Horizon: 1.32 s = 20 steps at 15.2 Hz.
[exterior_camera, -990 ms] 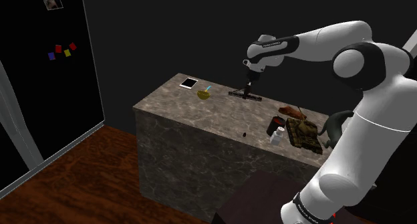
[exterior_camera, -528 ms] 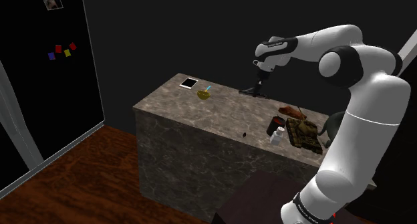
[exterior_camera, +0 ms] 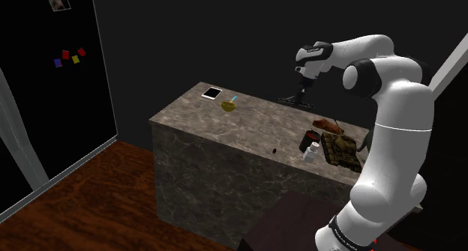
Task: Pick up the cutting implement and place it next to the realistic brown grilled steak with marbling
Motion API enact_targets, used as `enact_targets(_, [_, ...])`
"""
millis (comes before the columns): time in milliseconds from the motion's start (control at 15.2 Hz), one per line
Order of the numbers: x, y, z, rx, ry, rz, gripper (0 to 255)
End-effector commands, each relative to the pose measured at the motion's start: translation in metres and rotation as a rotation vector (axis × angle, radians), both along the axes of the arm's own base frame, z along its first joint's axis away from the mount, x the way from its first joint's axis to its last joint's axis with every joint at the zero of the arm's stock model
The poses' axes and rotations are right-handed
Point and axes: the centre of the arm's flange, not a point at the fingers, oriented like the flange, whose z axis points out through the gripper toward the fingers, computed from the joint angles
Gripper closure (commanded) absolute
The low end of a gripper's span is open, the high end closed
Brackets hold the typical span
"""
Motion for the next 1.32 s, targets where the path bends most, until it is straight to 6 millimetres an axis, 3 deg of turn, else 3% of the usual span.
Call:
enact_targets(0, [-0.001,-0.01,-0.005,0.0,0.0,0.002,255])
enact_targets(990, [-0.001,-0.01,-0.088,0.0,0.0,0.002,255])
enact_targets(1254, [-0.001,-0.01,-0.088,0.0,0.0,0.002,255])
